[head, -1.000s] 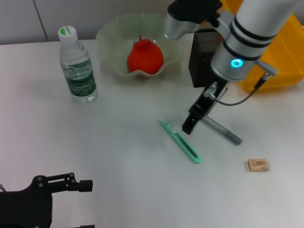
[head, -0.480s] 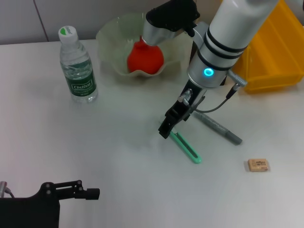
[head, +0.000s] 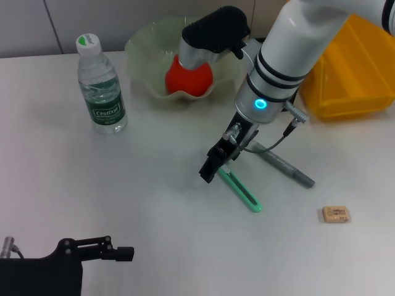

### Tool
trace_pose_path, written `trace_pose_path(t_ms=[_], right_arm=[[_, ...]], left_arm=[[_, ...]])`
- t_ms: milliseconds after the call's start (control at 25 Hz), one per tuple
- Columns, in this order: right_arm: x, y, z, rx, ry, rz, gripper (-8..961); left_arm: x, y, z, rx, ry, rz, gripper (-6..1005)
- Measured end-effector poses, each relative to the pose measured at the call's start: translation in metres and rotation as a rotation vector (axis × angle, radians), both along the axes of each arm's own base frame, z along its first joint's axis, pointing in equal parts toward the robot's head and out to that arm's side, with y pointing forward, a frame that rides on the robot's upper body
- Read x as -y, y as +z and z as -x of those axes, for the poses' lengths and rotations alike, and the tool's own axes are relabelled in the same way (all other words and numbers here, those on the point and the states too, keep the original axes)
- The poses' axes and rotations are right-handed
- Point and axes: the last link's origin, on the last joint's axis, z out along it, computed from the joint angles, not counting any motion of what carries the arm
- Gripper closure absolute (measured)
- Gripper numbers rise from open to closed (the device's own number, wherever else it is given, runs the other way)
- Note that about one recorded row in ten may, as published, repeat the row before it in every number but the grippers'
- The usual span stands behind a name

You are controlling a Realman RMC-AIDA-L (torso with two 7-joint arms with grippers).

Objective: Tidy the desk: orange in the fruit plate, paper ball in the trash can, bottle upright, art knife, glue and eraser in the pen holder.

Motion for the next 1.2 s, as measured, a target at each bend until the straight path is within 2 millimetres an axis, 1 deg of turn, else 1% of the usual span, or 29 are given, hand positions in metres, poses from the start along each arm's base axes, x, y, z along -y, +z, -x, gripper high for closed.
trace_pose_path(t_ms=[440, 640, 1200], right_arm=[[-0.0018, -0.0021, -0.0046, -0.004, -0.003, -0.019, 271], [-0.0024, -0.0028, -0.0058, 0.005, 0.009, -0.023, 457], [-0.0030, -0.0032, -0.0069, 0.008, 0.013, -0.029, 464]], left_arm=[[0.0005, -0.0019, -0.0007, 0.010, -0.001, -0.006, 185], [-0.0005, -0.0033, -0.0027, 0.014, -0.005, -0.005, 184], [-0.0043, -0.0053, -0.0073, 0.017, -0.022, -0.002, 185]])
